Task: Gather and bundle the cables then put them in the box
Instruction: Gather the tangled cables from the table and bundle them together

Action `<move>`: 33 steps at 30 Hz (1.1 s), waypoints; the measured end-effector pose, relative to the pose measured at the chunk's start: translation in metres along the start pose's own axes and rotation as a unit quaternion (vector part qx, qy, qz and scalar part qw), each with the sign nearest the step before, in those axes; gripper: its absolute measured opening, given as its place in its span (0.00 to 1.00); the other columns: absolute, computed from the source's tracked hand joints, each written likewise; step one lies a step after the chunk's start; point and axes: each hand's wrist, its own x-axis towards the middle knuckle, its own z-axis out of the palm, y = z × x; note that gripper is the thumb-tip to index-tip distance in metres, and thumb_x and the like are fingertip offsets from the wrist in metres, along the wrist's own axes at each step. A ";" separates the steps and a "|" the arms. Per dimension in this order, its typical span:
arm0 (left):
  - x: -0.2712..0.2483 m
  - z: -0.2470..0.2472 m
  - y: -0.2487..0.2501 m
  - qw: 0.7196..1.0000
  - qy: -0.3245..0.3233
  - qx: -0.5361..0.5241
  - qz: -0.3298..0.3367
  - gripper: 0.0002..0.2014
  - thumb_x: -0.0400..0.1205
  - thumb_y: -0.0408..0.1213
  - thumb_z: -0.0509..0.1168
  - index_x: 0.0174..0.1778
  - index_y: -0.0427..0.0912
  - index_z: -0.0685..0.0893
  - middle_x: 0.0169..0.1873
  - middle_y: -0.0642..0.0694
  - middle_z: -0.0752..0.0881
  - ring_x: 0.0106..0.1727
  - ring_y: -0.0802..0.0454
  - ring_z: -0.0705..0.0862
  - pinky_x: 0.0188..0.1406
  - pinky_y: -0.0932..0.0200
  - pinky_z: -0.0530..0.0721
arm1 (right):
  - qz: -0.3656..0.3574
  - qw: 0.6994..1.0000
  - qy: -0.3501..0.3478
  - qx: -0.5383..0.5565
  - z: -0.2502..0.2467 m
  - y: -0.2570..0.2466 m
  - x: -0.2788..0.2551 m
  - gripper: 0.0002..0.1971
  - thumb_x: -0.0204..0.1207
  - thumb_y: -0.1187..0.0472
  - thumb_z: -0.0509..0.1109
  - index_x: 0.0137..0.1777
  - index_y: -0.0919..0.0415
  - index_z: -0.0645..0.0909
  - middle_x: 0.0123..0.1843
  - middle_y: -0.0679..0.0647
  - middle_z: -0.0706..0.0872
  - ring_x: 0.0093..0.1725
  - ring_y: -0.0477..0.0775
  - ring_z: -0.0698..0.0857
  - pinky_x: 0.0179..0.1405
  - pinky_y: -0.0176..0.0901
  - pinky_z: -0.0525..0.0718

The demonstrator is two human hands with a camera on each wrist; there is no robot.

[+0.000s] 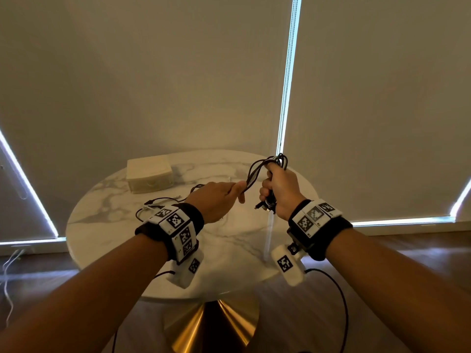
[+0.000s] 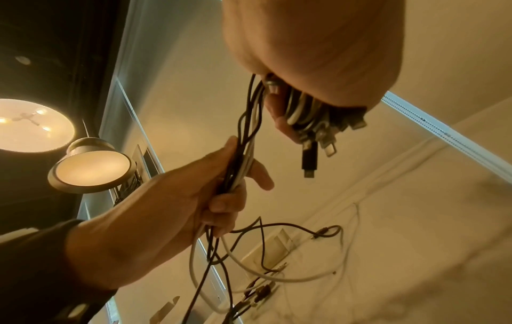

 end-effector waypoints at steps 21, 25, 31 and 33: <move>-0.003 0.011 0.002 0.969 0.113 0.212 0.054 0.23 0.89 0.57 0.39 0.43 0.49 0.72 0.28 0.52 0.78 0.27 0.51 0.80 0.27 0.57 0.75 | -0.007 0.998 -0.020 0.055 0.010 0.032 -0.012 0.22 0.71 0.40 0.79 0.35 0.56 0.76 0.25 0.53 0.73 0.23 0.53 0.73 0.28 0.47 0.77; -0.003 0.011 0.001 0.958 0.120 0.247 0.076 0.21 0.90 0.56 0.41 0.48 0.50 0.75 0.30 0.55 0.76 0.27 0.51 0.80 0.29 0.55 0.81 | -0.018 0.999 -0.025 -0.022 0.014 0.037 -0.010 0.21 0.63 0.48 0.87 0.40 0.61 0.81 0.27 0.56 0.77 0.23 0.53 0.76 0.32 0.50 0.79; -0.004 0.017 0.000 0.948 0.066 0.273 0.147 0.15 0.92 0.44 0.46 0.65 0.45 0.76 0.42 0.49 0.79 0.36 0.51 0.80 0.37 0.54 0.84 | -0.062 0.994 -0.003 -0.093 0.017 0.033 -0.003 0.08 0.69 0.58 0.73 0.36 0.60 0.79 0.27 0.53 0.80 0.26 0.52 0.79 0.30 0.45 0.80; -0.004 0.021 0.005 0.963 0.039 0.222 0.145 0.18 0.92 0.42 0.46 0.73 0.42 0.72 0.50 0.46 0.80 0.42 0.49 0.80 0.40 0.57 0.80 | -0.089 0.989 0.016 -0.119 0.016 0.029 0.000 0.08 0.70 0.57 0.71 0.42 0.62 0.81 0.29 0.53 0.85 0.28 0.53 0.84 0.28 0.46 0.84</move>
